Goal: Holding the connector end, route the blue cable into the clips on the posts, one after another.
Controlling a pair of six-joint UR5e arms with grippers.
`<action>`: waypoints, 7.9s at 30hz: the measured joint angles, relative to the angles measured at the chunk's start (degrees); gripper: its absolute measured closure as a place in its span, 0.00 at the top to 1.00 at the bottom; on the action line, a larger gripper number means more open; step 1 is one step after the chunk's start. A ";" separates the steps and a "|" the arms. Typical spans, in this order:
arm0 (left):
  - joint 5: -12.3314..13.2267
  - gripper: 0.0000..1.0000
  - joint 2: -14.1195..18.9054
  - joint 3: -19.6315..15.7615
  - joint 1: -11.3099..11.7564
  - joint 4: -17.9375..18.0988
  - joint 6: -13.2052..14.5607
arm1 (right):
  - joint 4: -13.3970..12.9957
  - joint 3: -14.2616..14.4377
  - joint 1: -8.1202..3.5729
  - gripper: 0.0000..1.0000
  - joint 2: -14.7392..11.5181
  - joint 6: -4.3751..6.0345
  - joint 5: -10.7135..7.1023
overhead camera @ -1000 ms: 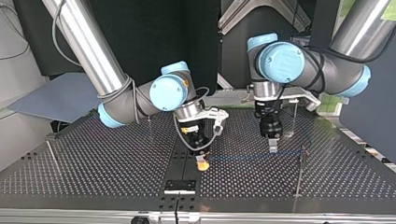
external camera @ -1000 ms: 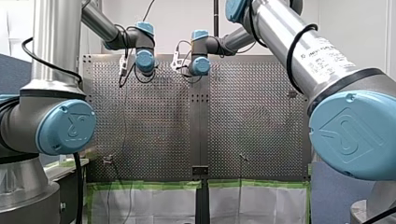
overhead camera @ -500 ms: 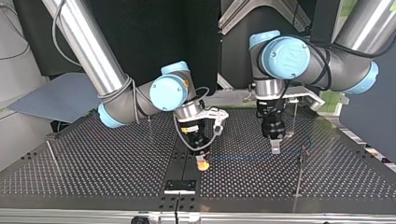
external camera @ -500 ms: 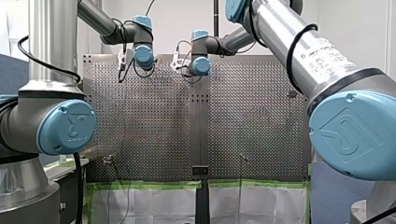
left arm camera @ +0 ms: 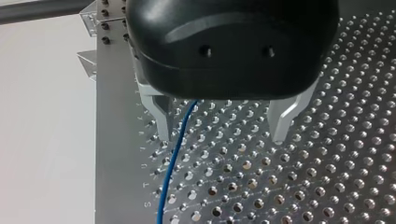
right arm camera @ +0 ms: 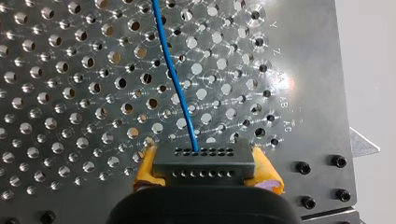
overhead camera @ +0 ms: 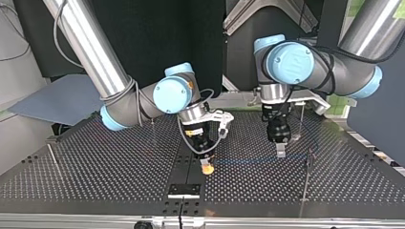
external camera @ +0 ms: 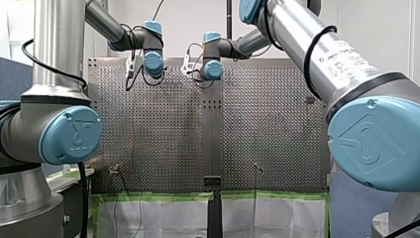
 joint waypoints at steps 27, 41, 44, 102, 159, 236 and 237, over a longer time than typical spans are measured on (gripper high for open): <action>-1.47 1.00 -3.67 5.31 0.10 0.18 0.79 | 0.00 0.05 0.08 0.00 0.00 0.00 0.00; -1.50 1.00 -5.25 6.69 0.53 0.16 0.43 | 0.05 0.04 0.10 0.00 0.00 0.00 -0.07; -1.62 0.71 -5.26 6.69 0.42 0.22 0.39 | 0.12 0.04 0.14 0.00 0.00 0.00 -0.08; -1.06 0.00 -10.22 4.53 -4.41 2.39 -6.59 | 0.67 10.31 -0.93 0.00 0.05 0.00 0.58; -0.76 0.00 -23.91 -1.46 -9.56 14.74 -8.30 | -16.46 32.68 -4.95 0.00 5.73 -0.45 4.28; -4.41 0.00 -48.85 -1.58 -19.23 28.14 -3.85 | -46.70 50.94 -16.46 0.00 18.63 -0.12 -1.06; -4.53 0.00 -49.14 -1.58 -19.67 28.34 -3.72 | -47.01 51.26 -16.68 0.00 18.62 -0.07 -1.31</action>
